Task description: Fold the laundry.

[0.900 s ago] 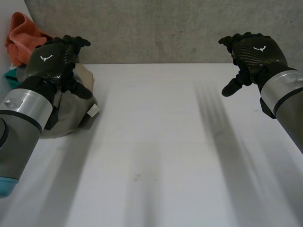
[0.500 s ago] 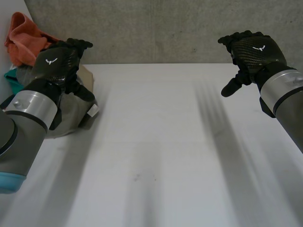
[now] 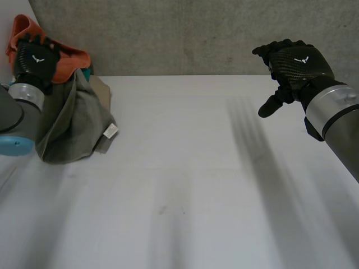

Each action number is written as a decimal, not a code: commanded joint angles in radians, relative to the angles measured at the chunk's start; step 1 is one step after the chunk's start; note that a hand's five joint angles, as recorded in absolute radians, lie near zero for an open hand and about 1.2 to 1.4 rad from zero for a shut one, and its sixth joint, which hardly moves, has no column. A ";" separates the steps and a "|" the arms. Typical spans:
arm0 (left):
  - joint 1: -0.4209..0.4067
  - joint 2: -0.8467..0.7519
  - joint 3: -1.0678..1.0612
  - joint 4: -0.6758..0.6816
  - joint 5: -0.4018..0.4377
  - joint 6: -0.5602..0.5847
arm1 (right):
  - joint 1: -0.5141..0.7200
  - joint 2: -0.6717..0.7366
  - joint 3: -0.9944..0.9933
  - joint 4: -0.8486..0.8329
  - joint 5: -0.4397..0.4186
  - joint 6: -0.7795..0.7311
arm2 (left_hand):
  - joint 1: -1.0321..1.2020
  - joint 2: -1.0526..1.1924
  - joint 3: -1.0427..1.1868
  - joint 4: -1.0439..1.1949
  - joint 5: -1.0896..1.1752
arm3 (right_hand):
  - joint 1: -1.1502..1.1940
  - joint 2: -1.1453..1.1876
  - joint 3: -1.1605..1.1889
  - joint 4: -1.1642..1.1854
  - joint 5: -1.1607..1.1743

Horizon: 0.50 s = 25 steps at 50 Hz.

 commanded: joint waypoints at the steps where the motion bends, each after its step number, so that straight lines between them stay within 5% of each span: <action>1: 0.059 -0.171 0.214 0.000 0.014 0.000 | 0.000 0.010 0.000 0.000 0.000 0.000 | 0.064 0.069 0.065 0.072 0.058 | -0.056 -0.042 -0.039 -0.039 -0.050; 13: 0.079 -0.323 0.424 0.000 0.060 -0.001 | 0.002 0.030 0.011 0.001 0.000 -0.049 | 0.537 0.542 0.538 0.544 0.530 | -0.056 -0.042 -0.039 -0.039 -0.050; 19: 0.080 -0.330 0.445 0.002 0.050 0.000 | -0.002 0.033 0.011 0.001 0.000 -0.049 | 1.179 1.184 1.180 1.187 1.173 | -0.056 -0.042 -0.039 -0.039 -0.050; 25: 0.056 -0.242 0.377 0.022 0.016 -0.003 | -0.003 0.031 0.011 0.000 0.000 -0.051 | 1.180 1.185 1.181 1.187 1.173 | -0.056 -0.042 -0.039 -0.039 -0.050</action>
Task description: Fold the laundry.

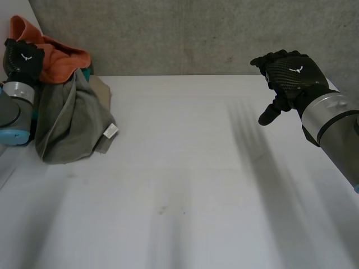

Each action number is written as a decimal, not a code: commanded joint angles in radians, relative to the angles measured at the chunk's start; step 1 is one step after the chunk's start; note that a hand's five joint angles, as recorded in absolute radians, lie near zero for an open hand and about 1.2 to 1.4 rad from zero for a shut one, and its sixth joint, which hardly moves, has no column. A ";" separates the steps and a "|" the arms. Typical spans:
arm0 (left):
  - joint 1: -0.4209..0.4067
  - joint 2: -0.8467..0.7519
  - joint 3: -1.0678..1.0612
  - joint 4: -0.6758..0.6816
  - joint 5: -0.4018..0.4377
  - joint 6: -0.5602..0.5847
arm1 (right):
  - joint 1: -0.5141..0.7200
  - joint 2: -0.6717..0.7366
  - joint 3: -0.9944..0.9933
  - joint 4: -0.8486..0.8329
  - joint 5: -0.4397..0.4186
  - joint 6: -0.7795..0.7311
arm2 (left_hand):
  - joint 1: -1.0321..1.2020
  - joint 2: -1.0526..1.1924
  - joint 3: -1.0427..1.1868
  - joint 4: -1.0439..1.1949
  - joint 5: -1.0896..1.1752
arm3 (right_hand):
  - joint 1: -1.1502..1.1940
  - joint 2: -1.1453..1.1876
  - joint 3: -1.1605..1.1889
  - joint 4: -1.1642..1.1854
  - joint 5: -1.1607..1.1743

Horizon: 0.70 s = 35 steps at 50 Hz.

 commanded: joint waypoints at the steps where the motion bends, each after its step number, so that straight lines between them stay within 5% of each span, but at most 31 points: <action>1: -0.029 0.133 -0.107 0.039 -0.059 -0.011 | -0.004 -0.001 0.000 0.001 0.000 0.001 | 0.241 0.214 0.227 0.207 0.250 | -0.056 -0.042 -0.039 -0.039 -0.050; 7: -0.127 0.325 -0.302 0.093 -0.098 -0.111 | -0.008 -0.002 -0.014 0.004 0.000 0.007 | 0.241 0.214 0.227 0.207 0.250 | -0.056 -0.042 -0.039 -0.039 -0.050; 18: -0.393 0.750 -0.686 -0.007 -0.088 -0.574 | -0.016 -0.004 -0.054 0.010 0.020 0.005 | 0.241 0.214 0.227 0.207 0.250 | -0.056 -0.042 -0.039 -0.039 -0.050; 28: -0.740 0.694 -0.790 -0.042 -0.085 -0.731 | -0.042 -0.005 -0.057 0.040 -0.006 0.002 | 0.241 0.214 0.227 0.207 0.250 | -0.056 -0.042 -0.039 -0.039 -0.050; 33: -0.828 0.629 -0.790 -0.089 -0.084 -0.731 | -0.071 0.002 -0.057 0.070 -0.063 0.001 | 0.241 0.214 0.227 0.207 0.250 | -0.056 -0.042 -0.039 -0.039 -0.050; 35: -0.838 0.614 -0.790 -0.117 -0.082 -0.728 | -0.092 0.022 -0.059 0.089 -0.110 0.001 | -0.059 -0.086 -0.073 -0.093 -0.050 | -0.056 -0.042 -0.039 -0.039 -0.050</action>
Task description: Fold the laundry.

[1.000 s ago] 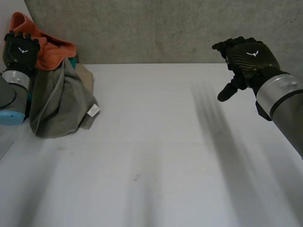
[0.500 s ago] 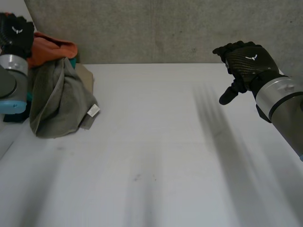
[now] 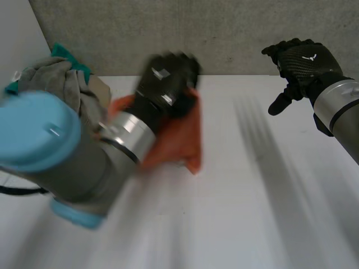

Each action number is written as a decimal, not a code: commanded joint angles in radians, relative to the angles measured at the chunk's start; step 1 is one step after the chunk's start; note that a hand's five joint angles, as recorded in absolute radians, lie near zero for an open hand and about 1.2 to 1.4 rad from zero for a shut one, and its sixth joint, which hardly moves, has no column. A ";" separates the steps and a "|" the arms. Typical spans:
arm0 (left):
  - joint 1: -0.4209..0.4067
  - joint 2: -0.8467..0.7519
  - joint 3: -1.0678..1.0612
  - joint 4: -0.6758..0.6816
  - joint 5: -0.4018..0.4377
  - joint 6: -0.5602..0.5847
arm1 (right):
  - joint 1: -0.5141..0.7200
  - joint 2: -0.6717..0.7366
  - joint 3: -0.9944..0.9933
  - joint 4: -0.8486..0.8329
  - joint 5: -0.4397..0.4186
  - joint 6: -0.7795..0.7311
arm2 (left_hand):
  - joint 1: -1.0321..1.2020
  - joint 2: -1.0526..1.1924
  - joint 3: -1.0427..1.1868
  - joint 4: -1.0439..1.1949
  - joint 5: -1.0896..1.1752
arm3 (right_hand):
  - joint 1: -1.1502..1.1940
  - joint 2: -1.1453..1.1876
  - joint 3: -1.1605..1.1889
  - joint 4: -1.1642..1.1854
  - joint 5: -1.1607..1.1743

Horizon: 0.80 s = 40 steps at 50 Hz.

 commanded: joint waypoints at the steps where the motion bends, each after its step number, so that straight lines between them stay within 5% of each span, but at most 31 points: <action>1: -0.084 -0.079 0.006 -0.066 0.002 0.010 | -0.048 0.037 -0.002 0.052 -0.106 -0.001 | -0.229 -0.269 -0.268 -0.274 -0.221 | -0.056 -0.042 -0.039 -0.039 -0.050; 3: -0.078 -0.075 0.006 -0.091 0.000 0.010 | -0.058 0.062 -0.010 0.084 -0.151 -0.009 | -0.908 -0.947 -0.947 -0.953 -0.899 | -0.056 -0.042 -0.039 -0.039 -0.050; 4: -0.076 -0.070 0.006 -0.099 -0.001 0.006 | -0.062 0.068 -0.015 0.095 -0.162 -0.015 | -0.981 -1.020 -1.019 -1.025 -0.972 | -0.056 -0.042 -0.039 -0.039 -0.050; 8: -0.054 -0.039 0.000 -0.163 -0.009 0.017 | -0.066 0.083 -0.022 0.161 -0.208 -0.067 | -0.968 -1.007 -1.007 -1.013 -0.959 | -0.056 -0.042 -0.039 -0.039 -0.050; 13: 0.075 0.083 -0.074 -0.289 -0.004 0.039 | -0.060 0.082 -0.010 0.222 -0.223 -0.180 | -0.962 -1.001 -1.001 -1.007 -0.954 | -0.056 -0.042 -0.039 -0.039 -0.050; 22: 0.226 0.160 -0.259 -0.301 0.005 0.178 | -0.063 0.082 0.158 0.238 -0.226 -0.334 | -0.924 -0.963 -0.963 -0.969 -0.915 | -0.056 -0.042 -0.039 -0.039 -0.050; 29: 0.264 0.032 -0.306 -0.241 0.016 0.367 | -0.054 0.074 0.330 0.092 -0.197 -0.288 | -0.854 -0.893 -0.892 -0.898 -0.845 | -0.056 -0.042 -0.039 -0.039 -0.050; 40: 0.264 -0.199 -0.189 -0.175 0.056 0.401 | 0.007 0.059 0.430 -0.107 -0.073 -0.178 | -0.642 -0.681 -0.681 -0.687 -0.634 | 0.042 0.057 0.059 0.059 0.048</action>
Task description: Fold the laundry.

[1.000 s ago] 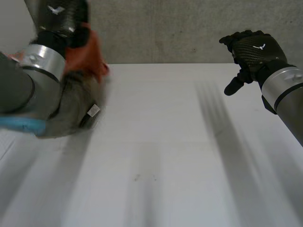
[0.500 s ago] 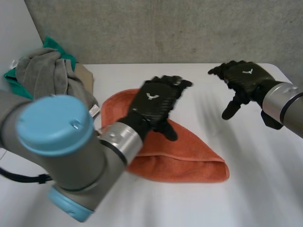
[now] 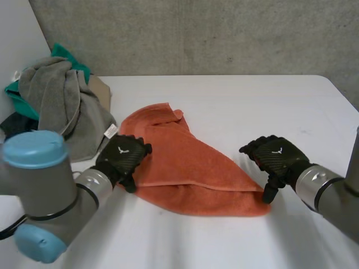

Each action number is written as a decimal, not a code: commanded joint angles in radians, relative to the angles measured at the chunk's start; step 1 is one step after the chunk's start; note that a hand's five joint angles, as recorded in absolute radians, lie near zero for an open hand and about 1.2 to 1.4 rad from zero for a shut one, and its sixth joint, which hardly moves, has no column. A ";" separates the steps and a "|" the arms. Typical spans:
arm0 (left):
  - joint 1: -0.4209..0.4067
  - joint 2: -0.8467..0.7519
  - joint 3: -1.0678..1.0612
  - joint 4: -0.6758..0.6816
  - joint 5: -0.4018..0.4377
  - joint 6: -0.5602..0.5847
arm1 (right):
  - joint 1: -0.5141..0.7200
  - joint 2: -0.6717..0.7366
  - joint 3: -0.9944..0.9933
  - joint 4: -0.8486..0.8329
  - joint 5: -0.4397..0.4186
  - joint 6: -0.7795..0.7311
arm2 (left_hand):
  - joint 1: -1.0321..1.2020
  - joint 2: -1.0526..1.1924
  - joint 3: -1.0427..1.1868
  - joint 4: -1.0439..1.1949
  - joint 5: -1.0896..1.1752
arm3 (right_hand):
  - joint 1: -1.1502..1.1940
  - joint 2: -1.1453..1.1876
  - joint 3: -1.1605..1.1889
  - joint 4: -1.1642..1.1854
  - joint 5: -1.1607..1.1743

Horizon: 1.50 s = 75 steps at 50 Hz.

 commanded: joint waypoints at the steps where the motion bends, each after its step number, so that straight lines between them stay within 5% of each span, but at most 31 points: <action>1: -0.007 -0.162 0.107 0.027 0.017 0.006 | 0.037 0.009 0.036 -0.094 0.074 0.054 | 0.140 0.148 0.150 0.147 0.145 | 0.041 0.054 0.056 0.057 0.046; 5: -0.005 -0.201 0.154 0.032 0.015 0.018 | 0.037 0.031 0.038 -0.101 0.076 0.054 | 0.365 0.373 0.375 0.372 0.370 | 0.061 0.075 0.076 0.078 0.066; 9: -0.004 -0.205 0.203 0.039 0.015 0.032 | 0.039 0.032 0.038 -0.102 0.077 0.059 | 1.014 1.022 1.024 1.021 1.019 | 0.085 0.098 0.100 0.101 0.090; 17: -0.019 -0.176 0.251 0.028 -0.008 0.026 | 0.023 0.017 0.031 -0.087 0.094 0.063 | 1.015 1.023 1.025 1.022 1.020 | 0.047 0.060 0.062 0.063 0.052; 24: -0.022 0.037 0.213 0.012 -0.032 0.009 | -0.030 -0.018 0.018 0.042 0.103 0.181 | 1.015 1.023 1.025 1.022 1.020 | -0.058 -0.044 -0.043 -0.041 -0.053; 35: -0.016 0.270 0.223 0.002 -0.036 -0.051 | -0.029 0.089 -0.007 0.091 -0.148 0.420 | 1.015 1.023 1.025 1.022 1.020 | -0.058 -0.044 -0.043 -0.041 -0.053; 45: -0.019 0.338 0.286 -0.036 -0.037 -0.052 | 0.131 0.137 -0.015 -0.084 -0.078 0.438 | 1.015 1.023 1.025 1.022 1.020 | -0.027 -0.014 -0.012 -0.011 -0.022; 49: -0.018 0.353 0.302 -0.045 -0.040 -0.057 | 0.164 0.177 -0.047 -0.156 0.005 0.396 | 1.015 1.023 1.025 1.022 1.020 | 1.112 1.126 1.128 1.129 1.118; 50: -0.013 0.364 0.302 -0.045 -0.040 -0.058 | 0.164 0.177 -0.067 -0.163 0.042 0.363 | 1.015 1.023 1.025 1.022 1.020 | 1.163 1.177 1.179 1.180 1.169; 53: -0.008 0.387 0.299 -0.047 -0.040 -0.057 | 0.160 0.163 -0.073 -0.165 0.091 0.291 | 1.015 1.023 1.025 1.022 1.020 | 1.164 1.177 1.179 1.181 1.169; 59: 0.016 0.456 0.257 -0.076 -0.045 -0.051 | 0.108 -0.131 -0.079 -0.107 0.128 -0.041 | 1.015 1.023 1.025 1.022 1.020 | 1.164 1.177 1.179 1.181 1.169; 66: 0.064 0.511 0.196 -0.180 -0.039 -0.048 | 0.049 -0.349 -0.220 0.153 0.139 -0.349 | 1.015 1.023 1.025 1.022 1.020 | 1.164 1.177 1.179 1.181 1.169; 75: 0.070 0.395 0.062 -0.222 -0.037 -0.025 | 0.017 -0.212 -0.323 0.445 0.085 -0.394 | 1.015 1.023 1.025 1.022 1.020 | 1.164 1.177 1.179 1.181 1.169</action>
